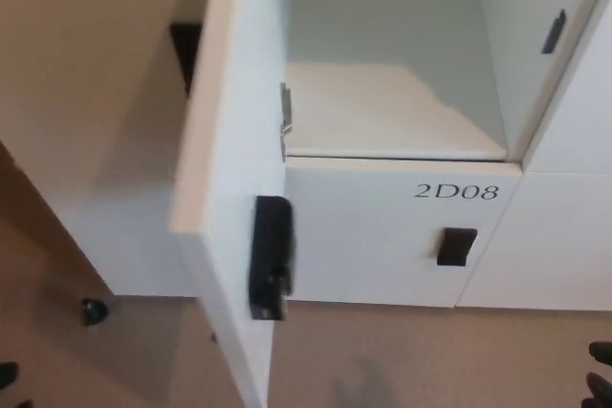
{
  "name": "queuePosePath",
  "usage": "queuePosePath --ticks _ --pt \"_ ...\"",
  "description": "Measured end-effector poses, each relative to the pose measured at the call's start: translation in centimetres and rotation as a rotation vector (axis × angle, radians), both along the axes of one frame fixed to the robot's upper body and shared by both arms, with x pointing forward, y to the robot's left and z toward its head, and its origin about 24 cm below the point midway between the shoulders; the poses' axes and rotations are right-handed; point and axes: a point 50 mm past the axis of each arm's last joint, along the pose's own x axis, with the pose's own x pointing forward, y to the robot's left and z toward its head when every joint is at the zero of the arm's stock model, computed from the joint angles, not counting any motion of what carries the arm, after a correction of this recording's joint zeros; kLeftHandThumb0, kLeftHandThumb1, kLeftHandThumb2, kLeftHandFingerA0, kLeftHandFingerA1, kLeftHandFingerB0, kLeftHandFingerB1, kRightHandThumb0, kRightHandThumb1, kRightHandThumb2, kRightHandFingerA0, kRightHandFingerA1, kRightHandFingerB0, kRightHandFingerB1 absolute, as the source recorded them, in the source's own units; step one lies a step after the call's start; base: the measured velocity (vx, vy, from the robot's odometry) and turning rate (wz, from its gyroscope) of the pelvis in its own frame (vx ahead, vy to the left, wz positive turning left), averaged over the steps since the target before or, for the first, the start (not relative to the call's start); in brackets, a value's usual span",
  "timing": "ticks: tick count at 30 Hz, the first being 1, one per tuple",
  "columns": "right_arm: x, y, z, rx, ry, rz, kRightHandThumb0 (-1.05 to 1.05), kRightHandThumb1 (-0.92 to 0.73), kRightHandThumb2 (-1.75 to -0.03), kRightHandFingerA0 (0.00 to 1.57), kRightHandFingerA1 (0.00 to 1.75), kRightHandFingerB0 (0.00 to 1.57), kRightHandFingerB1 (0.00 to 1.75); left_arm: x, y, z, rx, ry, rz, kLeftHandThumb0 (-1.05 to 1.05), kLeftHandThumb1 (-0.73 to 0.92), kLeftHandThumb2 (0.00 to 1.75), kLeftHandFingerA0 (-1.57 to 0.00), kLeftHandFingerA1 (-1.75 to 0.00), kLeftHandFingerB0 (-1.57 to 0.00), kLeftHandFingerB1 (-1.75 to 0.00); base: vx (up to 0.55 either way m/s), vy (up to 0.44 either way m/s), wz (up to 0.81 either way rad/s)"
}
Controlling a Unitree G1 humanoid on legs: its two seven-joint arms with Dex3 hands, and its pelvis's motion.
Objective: The robot walks towards an open cabinet and lifts its left hand to push the door towards the right to close it.
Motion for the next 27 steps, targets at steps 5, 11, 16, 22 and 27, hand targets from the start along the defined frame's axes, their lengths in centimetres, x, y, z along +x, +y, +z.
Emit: queuePosePath --ticks 5,11,16,22,27 --pt "0.16 0.24 -0.03 0.005 -0.003 0.005 -0.50 -0.55 -0.59 0.82 0.52 0.61 0.46 0.25 0.65 0.51 0.025 -0.006 0.000 -0.28 0.65 0.59 -0.62 -0.47 -0.45 -0.40 0.02 0.177 0.13" --pt "0.42 0.24 0.11 0.003 -0.010 0.008 -0.51 -0.55 -0.59 0.83 0.52 0.60 0.46 0.31 0.59 0.51 0.027 -0.004 -0.006 -0.28 0.64 0.59 -0.62 -0.46 -0.46 -0.40 0.00 0.015 0.01" --pt "0.39 0.15 0.14 -0.002 -0.008 0.008 -0.49 -0.56 -0.58 0.82 0.52 0.60 0.46 0.40 0.56 0.53 0.027 -0.005 -0.010 -0.28 0.64 0.59 -0.61 -0.46 -0.46 -0.40 0.00 -0.017 0.00" --pt "0.40 0.17 0.13 -0.004 -0.008 0.010 -0.48 -0.55 -0.58 0.83 0.52 0.59 0.46 0.50 0.46 0.52 0.029 -0.003 -0.020 -0.27 0.64 0.59 -0.61 -0.47 -0.47 -0.40 0.00 0.000 0.00" --pt "0.41 0.21 0.12 -0.005 -0.006 0.013 -0.51 -0.55 -0.59 0.84 0.53 0.60 0.46 0.58 0.46 0.60 0.031 -0.009 -0.020 -0.20 0.64 0.59 -0.48 -0.42 -0.44 -0.39 0.00 0.000 0.00"
